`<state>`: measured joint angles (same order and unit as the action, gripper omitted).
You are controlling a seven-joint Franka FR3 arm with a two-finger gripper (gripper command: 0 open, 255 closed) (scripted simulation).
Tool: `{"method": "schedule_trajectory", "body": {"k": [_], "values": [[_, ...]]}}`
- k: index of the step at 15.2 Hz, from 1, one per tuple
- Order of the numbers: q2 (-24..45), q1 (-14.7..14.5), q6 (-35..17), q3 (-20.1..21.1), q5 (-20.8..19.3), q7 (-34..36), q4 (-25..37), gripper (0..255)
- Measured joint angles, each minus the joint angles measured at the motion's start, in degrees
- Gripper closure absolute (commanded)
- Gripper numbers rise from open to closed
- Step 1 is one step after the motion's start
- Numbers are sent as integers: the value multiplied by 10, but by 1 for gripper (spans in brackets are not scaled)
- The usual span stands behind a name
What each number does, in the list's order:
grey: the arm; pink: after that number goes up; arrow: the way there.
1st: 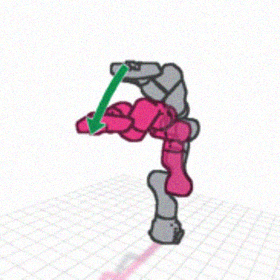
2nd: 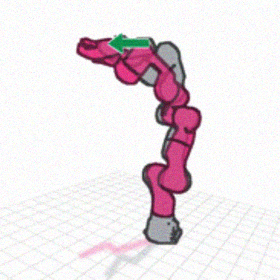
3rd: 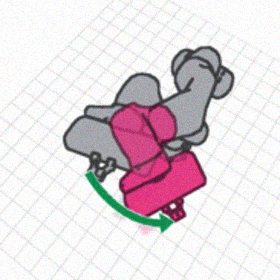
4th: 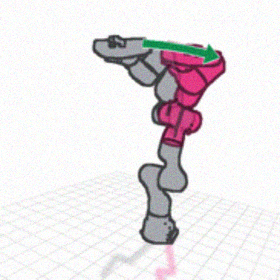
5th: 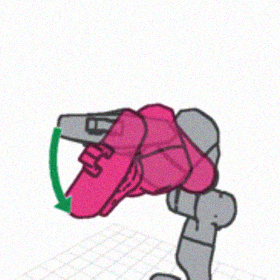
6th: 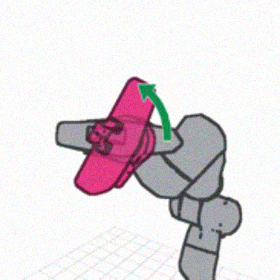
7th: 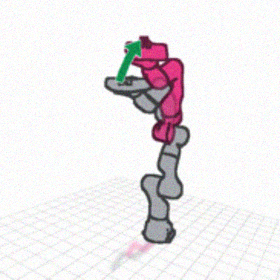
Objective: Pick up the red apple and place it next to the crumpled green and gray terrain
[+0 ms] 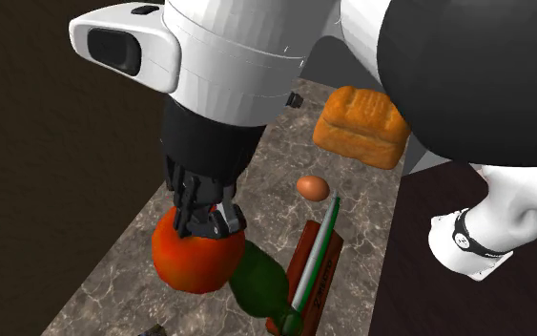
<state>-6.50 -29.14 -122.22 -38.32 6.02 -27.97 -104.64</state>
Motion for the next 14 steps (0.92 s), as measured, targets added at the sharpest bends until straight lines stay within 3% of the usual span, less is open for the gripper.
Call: {"method": "schedule_trajectory", "body": {"k": [9, 14], "values": [[66, -47, -10, 54, -2, 108, 55, 255], [125, -64, 3, 73, 11, 149, 121, 255]]}}
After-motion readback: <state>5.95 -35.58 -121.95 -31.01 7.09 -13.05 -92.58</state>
